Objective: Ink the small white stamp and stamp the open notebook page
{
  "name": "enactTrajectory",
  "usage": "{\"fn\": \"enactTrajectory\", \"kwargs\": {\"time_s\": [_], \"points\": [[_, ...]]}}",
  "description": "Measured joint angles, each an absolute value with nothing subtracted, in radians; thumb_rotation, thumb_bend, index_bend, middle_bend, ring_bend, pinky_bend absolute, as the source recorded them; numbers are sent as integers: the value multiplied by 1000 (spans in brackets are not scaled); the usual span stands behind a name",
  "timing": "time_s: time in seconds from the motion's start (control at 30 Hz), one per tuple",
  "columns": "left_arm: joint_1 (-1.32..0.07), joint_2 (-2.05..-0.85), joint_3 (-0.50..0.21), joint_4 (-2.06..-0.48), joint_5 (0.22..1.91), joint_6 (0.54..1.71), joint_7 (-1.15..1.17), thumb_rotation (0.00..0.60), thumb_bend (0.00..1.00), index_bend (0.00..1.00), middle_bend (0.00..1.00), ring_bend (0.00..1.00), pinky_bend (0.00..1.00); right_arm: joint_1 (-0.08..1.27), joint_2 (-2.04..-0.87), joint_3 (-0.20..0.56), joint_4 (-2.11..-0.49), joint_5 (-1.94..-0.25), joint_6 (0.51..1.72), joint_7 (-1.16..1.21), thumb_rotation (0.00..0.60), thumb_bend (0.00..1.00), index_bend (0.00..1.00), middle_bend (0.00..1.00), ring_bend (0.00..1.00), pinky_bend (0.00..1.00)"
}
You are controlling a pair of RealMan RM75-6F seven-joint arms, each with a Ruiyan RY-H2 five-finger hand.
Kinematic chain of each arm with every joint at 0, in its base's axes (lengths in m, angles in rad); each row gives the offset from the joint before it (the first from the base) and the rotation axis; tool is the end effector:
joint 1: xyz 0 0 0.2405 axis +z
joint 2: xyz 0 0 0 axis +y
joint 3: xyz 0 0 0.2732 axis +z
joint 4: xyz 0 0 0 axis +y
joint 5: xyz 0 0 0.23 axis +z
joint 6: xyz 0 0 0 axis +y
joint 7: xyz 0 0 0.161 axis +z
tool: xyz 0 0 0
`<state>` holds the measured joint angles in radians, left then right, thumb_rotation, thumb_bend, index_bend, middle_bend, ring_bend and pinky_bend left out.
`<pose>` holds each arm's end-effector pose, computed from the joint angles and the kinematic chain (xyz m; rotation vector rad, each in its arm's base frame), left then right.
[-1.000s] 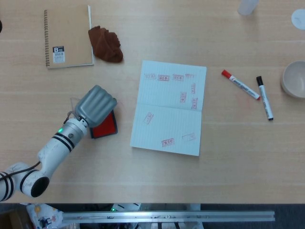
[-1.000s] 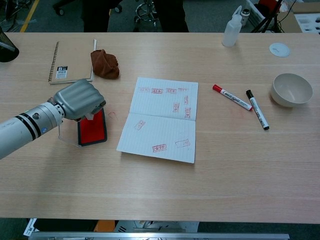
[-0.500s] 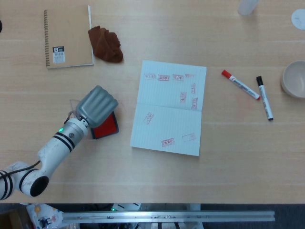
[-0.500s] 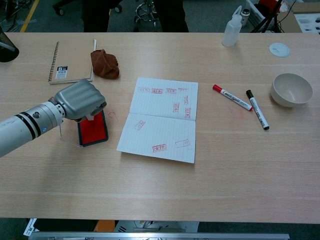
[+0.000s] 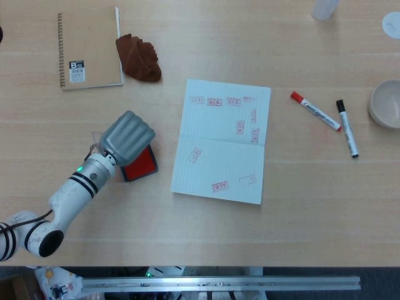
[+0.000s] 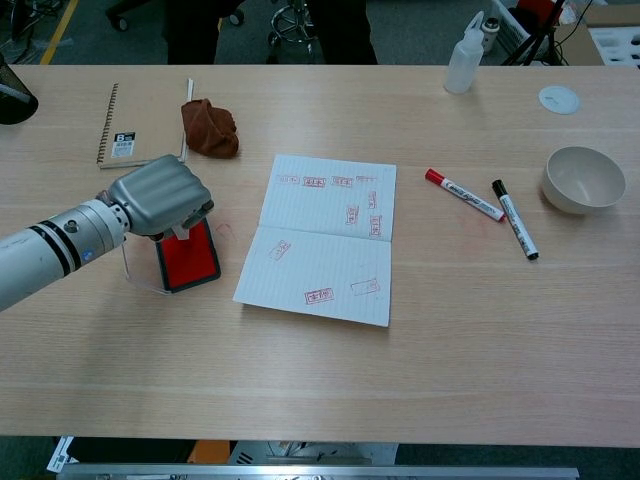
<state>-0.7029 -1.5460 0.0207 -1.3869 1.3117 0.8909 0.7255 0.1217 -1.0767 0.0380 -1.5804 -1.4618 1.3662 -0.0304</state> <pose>-0.2108 0.3285 -0.0726 -2.2190 -0.3353 -0.4841 -0.3521 -0.2109 0.1510 1.4659 -0.9108 0.7567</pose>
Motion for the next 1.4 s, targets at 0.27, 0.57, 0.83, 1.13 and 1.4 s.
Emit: {"fn": "enactTrajectory", "kwargs": {"time_s": [0.27,0.57,0.83,1.13,1.4], "points": [[-704,-1524,15,-1416,1309,909,736,600,265,628,1000,1000,1000,121,-1077,38,-1580,-1465,1367,-29,600,153,210,356,270,395],[-704,-1492,1,-1488,1319,953,754,600,266,625,1000,1000,1000,121,-1077,38,-1577,-1467,1368,-24,600,152,210,356,271,395],[-705,-1476,3,-1591,1350,990,817,600,265,622,1000,1000,1000,120,-1078,37,-1572,-1468,1368,-18,600,153,210,356,270,395],[-700,-1514,31,-1688,1388,1020,913,600,265,619,1000,1000,1000,118,-1077,36,-1565,-1468,1367,-8,600,153,210,356,270,395],[-688,-1576,59,-1692,1417,1033,981,600,265,618,1000,1000,1000,115,-1076,33,-1554,-1466,1366,5,600,153,210,356,270,395]]}}
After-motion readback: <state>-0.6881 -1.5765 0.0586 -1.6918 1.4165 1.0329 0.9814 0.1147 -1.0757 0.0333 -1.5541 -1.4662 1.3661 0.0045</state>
